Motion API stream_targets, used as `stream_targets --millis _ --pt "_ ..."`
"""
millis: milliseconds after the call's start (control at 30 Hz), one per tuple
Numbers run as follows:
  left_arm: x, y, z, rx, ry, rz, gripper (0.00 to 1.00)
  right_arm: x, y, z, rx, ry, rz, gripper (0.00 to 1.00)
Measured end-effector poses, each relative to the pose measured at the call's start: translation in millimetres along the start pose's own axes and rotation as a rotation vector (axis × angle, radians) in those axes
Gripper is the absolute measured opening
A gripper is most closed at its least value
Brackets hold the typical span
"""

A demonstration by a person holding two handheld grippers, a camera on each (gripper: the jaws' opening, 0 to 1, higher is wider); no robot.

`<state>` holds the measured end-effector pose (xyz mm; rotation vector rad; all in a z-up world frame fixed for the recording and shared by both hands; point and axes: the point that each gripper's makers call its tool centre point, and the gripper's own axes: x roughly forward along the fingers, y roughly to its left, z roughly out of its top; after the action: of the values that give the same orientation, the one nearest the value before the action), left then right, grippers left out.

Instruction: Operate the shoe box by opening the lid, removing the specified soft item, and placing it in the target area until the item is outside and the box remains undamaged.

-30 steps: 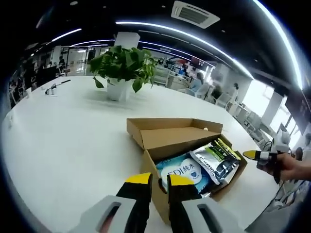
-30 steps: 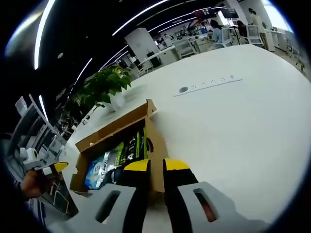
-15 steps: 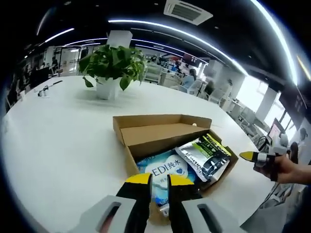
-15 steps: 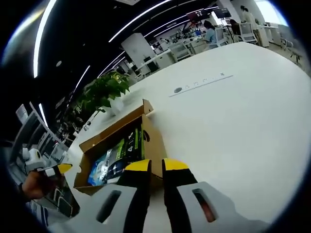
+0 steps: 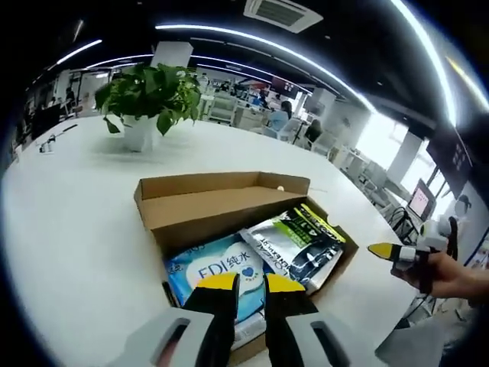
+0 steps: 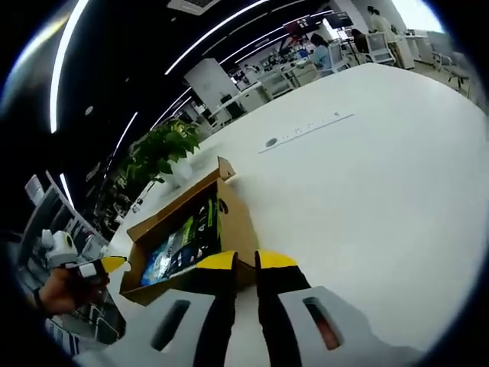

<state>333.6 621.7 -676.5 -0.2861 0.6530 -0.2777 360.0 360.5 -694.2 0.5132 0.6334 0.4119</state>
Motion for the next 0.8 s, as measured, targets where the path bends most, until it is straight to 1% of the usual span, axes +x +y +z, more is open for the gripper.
stream_targets --millis 100,200,333,467,567,800 --pt "9 -6.2 -3.3 -0.004 0.018 -0.019 0.16 -5 3 -3.8 -0.005 0.001 0.011 0.14" --pt "21 -12.3 -12.2 -0.022 0.058 -0.051 0.20 -11 5 -8.4 -0.013 0.006 0.019 0.17" --pt "30 -14.2 -16.9 -0.046 0.073 -0.057 0.20 -21 4 -12.8 0.000 -0.002 0.019 0.19" --pt "38 -18.9 -17.7 -0.062 0.086 -0.074 0.20 -30 4 -17.2 0.003 -0.001 0.029 0.23" --pt "45 -22.0 -18.3 -0.071 0.100 -0.083 0.20 -38 5 -20.1 -0.003 -0.003 0.031 0.25" --pt "61 -26.4 -30.0 -0.087 0.168 -0.096 0.20 -50 1 -29.0 0.007 -0.006 0.024 0.26"
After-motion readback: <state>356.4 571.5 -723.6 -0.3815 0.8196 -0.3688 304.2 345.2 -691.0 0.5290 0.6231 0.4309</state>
